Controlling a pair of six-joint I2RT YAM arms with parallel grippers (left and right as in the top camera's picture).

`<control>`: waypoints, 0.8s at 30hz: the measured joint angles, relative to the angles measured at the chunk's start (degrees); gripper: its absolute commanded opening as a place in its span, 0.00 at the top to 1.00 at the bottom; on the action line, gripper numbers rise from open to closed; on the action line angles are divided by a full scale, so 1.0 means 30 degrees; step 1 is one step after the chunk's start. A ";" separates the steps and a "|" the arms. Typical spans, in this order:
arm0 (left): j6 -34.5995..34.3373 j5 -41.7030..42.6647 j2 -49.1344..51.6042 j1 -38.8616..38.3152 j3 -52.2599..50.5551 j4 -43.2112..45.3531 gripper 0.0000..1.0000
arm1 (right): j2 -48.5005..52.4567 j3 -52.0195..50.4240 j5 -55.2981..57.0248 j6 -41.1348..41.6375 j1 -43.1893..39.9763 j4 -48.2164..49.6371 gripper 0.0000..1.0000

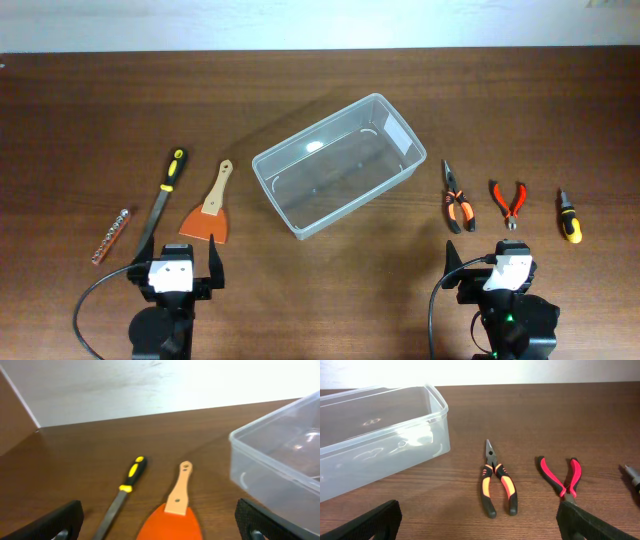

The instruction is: Pack container

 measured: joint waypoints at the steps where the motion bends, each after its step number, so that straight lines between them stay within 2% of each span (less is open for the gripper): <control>1: 0.0000 0.0372 0.0000 0.0000 0.0000 0.0000 0.01 | 0.0000 0.0000 0.0000 -0.0015 0.0000 0.0000 0.01; 7: -0.0029 0.3512 0.0000 0.0000 0.0000 0.0277 0.01 | 0.0000 0.0000 -0.1370 0.0168 0.0000 -0.0109 0.01; 12: -0.1705 0.5049 0.0036 0.0000 0.0408 0.0780 0.01 | 0.0007 -0.0015 -0.3920 0.0350 0.0000 0.1180 0.01; 15: -0.2499 0.5231 0.0758 0.0000 0.1938 0.0707 0.01 | 0.0138 0.0503 -0.4962 0.1013 0.0000 0.1712 0.01; 19: -0.3031 0.4838 0.4466 0.0000 0.6572 -0.0860 0.01 | 0.2098 0.3155 -0.5173 0.1464 0.0000 0.0699 0.01; 22: -0.3067 0.4743 0.8903 0.0000 1.0717 -0.2659 0.01 | 0.5428 0.6433 -0.5231 0.1545 0.0000 -0.1719 0.01; 24: -0.2761 0.5005 1.2131 0.0000 1.3478 -0.3920 0.01 | 0.9020 0.9544 -0.5275 0.1297 0.0000 -0.3657 0.01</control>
